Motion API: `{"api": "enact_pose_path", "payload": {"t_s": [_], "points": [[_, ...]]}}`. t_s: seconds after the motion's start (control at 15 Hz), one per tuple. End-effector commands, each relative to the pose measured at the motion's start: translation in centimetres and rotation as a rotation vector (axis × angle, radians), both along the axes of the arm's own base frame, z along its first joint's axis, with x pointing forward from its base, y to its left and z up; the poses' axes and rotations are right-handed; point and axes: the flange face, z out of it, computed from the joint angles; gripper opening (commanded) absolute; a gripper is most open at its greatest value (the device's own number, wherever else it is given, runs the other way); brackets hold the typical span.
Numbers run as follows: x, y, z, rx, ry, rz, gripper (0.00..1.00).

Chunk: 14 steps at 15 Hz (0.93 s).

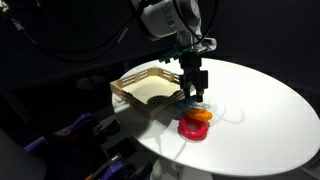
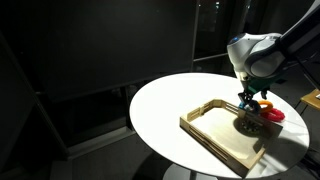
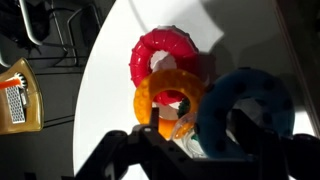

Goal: Pick up the blue ring from the tray and put it on the table

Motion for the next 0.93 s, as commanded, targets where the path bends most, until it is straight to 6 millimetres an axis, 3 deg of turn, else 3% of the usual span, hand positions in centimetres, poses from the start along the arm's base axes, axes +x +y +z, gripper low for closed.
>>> {"api": "enact_pose_path", "payload": {"t_s": [0.0, 0.47, 0.87], "points": [[-0.3, 0.1, 0.6, -0.004, 0.0, -0.007, 1.0], [-0.3, 0.1, 2.6, 0.019, -0.014, -0.013, 0.99], [-0.6, 0.5, 5.4, 0.098, -0.014, -0.029, 1.0]]}}
